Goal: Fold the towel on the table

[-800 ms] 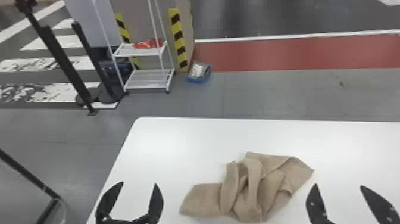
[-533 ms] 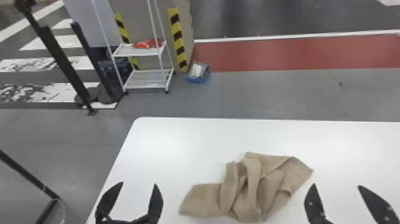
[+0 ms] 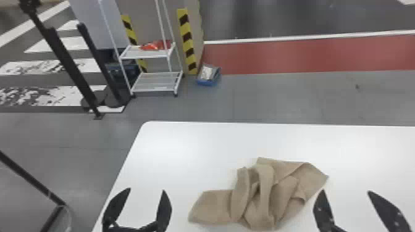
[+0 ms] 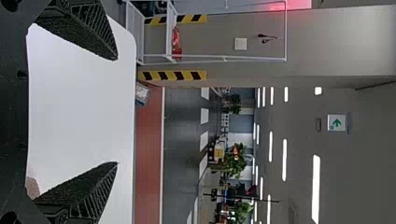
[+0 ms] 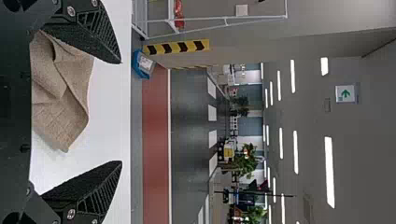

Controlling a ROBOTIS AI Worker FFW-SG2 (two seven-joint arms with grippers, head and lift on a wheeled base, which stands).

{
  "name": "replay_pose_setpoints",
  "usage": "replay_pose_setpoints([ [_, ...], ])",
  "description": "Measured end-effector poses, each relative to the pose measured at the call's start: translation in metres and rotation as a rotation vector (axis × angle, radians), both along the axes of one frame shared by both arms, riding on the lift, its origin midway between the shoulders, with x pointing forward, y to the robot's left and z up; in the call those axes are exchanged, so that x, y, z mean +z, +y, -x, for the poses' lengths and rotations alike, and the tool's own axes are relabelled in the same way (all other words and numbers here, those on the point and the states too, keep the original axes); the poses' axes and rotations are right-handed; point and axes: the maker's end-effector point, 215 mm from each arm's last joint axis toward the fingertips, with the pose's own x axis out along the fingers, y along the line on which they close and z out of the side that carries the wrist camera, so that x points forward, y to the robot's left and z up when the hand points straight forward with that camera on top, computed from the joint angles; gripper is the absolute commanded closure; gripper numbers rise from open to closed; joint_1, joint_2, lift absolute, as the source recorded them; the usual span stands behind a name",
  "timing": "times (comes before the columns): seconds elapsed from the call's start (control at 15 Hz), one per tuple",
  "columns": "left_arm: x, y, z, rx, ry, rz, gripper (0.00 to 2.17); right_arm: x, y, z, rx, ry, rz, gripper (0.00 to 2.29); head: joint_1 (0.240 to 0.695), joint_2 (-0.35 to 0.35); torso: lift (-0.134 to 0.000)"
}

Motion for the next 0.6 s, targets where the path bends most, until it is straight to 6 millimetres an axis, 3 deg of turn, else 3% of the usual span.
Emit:
replay_pose_setpoints([
  [0.6, -0.0062, 0.0020, 0.0005, 0.001, 0.014, -0.007, 0.07, -0.0104, -0.0025, -0.0087, 0.004, 0.017, 0.009, 0.12, 0.695, 0.186, 0.000],
])
